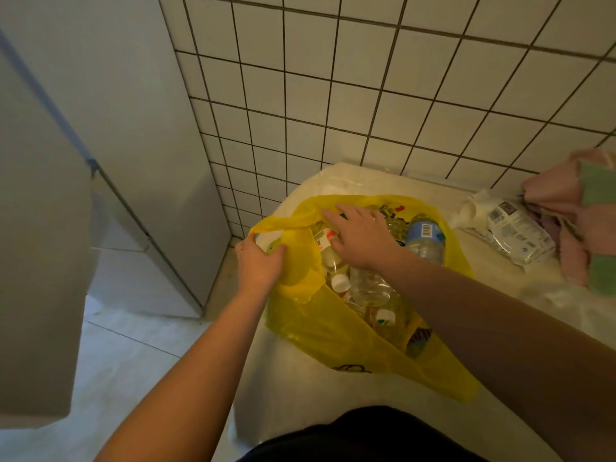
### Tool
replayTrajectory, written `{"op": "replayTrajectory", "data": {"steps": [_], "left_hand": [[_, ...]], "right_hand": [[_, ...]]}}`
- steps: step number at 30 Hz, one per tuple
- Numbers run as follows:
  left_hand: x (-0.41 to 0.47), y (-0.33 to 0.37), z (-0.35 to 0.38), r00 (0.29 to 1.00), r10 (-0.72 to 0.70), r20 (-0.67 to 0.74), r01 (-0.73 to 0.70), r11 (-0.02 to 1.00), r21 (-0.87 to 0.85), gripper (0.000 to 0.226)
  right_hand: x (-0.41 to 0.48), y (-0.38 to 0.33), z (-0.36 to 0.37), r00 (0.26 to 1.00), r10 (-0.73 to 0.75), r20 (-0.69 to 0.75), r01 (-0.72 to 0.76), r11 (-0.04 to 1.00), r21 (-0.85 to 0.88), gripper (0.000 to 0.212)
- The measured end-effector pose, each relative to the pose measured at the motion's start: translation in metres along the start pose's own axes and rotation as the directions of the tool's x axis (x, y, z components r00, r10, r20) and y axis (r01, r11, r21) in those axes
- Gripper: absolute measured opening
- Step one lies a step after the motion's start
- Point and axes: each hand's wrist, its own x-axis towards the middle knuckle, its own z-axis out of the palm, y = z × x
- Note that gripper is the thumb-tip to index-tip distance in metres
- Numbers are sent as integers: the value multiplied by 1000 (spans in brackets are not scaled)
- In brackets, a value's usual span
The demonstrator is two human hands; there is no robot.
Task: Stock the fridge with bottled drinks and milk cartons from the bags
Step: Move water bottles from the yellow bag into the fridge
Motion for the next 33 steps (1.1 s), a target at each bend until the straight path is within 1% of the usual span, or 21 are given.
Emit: {"op": "replayTrajectory", "data": {"steps": [2, 4, 6, 7, 9, 10, 12, 14, 16, 17, 19, 22, 25, 26, 29, 33], "left_hand": [[15, -1, 3, 997, -54, 64, 54, 998, 11, 72], [24, -1, 6, 986, -109, 123, 100, 992, 80, 71], [25, 2, 8, 989, -95, 113, 75, 983, 168, 65], [22, 5, 8, 996, -46, 73, 30, 979, 203, 59], [9, 14, 9, 993, 110, -34, -98, 967, 236, 44], [0, 19, 10, 978, 195, -76, -172, 955, 241, 38], [-17, 29, 13, 929, 353, -109, -318, 915, 246, 34], [-33, 38, 19, 866, 494, -80, -466, 854, 231, 30], [-46, 47, 27, 802, 597, 15, -590, 789, 170, 26], [-51, 51, 31, 783, 617, 82, -622, 774, 119, 25], [-61, 60, 41, 767, 601, 224, -623, 782, 38, 28], [-63, 67, 58, 783, 525, 335, -582, 807, 96, 47], [-61, 76, 74, 813, 452, 366, -543, 816, 199, 61], [-60, 80, 80, 823, 434, 367, -538, 803, 256, 64], [-58, 93, 97, 849, 371, 375, -518, 721, 460, 69], [-52, 104, 109, 883, 279, 377, -455, 705, 544, 85]], "right_hand": [[7, 4, 3, 999, 20, 42, -19, 1000, -8, 51], [10, 9, 5, 998, 26, 57, -27, 1000, 13, 50], [7, 17, 6, 998, 41, 41, -43, 998, 49, 53], [5, 22, 7, 998, 56, 31, -58, 996, 73, 54], [-5, 32, 7, 995, 97, 1, -96, 986, 134, 54], [-12, 37, 8, 992, 122, -15, -117, 979, 164, 55], [-26, 46, 9, 985, 168, -39, -155, 959, 236, 56], [-40, 52, 9, 973, 226, -44, -200, 926, 320, 58], [-52, 55, 9, 966, 254, -57, -216, 905, 366, 58], [-58, 55, 9, 964, 256, -76, -212, 905, 369, 59], [-70, 55, 11, 950, 292, -107, -238, 904, 354, 59], [-89, 52, 17, 904, 412, -115, -352, 870, 346, 65], [-107, 60, 23, 855, 500, -137, -400, 805, 438, 71], [-112, 62, 25, 838, 528, -139, -409, 776, 480, 71], [-125, 63, 26, 803, 586, -114, -401, 671, 624, 73], [-138, 61, 27, 786, 617, -39, -420, 580, 698, 79]]}}
